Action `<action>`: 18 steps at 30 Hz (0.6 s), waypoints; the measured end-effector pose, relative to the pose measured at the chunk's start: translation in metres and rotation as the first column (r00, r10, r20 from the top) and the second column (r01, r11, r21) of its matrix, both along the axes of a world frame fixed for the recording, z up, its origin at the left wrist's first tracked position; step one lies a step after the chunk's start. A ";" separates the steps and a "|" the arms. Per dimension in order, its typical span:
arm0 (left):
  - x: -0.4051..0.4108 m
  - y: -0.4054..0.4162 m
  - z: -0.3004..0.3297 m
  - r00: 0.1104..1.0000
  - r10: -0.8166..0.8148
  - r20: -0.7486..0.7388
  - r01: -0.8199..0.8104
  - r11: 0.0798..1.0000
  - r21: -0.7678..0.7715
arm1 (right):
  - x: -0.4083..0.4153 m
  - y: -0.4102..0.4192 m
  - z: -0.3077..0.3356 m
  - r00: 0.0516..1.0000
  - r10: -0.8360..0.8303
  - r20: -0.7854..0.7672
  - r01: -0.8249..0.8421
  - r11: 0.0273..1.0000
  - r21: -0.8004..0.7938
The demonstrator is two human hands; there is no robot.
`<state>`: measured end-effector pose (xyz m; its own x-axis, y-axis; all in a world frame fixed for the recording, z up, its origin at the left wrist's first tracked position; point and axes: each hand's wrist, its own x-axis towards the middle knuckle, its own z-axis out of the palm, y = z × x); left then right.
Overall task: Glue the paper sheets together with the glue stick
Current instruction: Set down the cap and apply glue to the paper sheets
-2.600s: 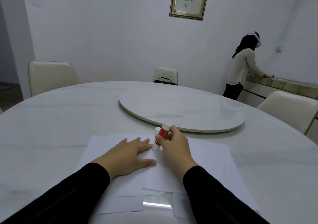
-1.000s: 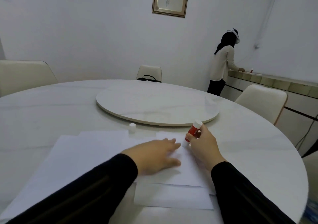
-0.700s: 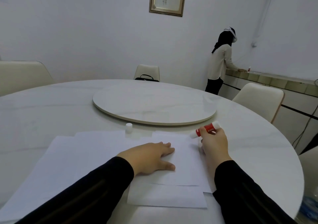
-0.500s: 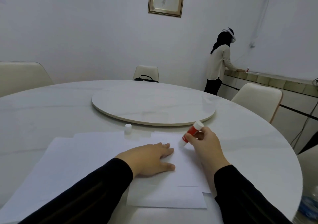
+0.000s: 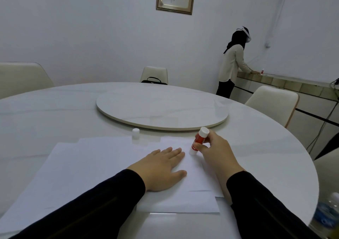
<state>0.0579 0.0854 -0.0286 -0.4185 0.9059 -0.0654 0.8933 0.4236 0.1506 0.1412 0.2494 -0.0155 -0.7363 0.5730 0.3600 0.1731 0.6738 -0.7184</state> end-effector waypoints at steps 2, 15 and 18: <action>-0.001 0.001 -0.001 1.000 0.004 0.000 -0.004 1.000 0.000 | 0.006 -0.003 0.002 1.000 0.012 0.014 -0.012 1.000 0.016; 0.002 -0.001 0.001 1.000 0.006 0.007 -0.006 1.000 -0.010 | 0.084 -0.047 0.016 0.986 0.145 0.078 -0.149 0.987 0.055; 0.001 -0.001 0.002 1.000 0.003 0.005 -0.003 1.000 -0.011 | 0.101 -0.055 0.018 0.980 0.165 0.115 -0.171 0.985 0.038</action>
<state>0.0593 0.0843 -0.0270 -0.4207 0.9039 -0.0775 0.8912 0.4277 0.1508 0.2422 0.1945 0.0025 -0.8574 0.4220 0.2946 0.1312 0.7328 -0.6677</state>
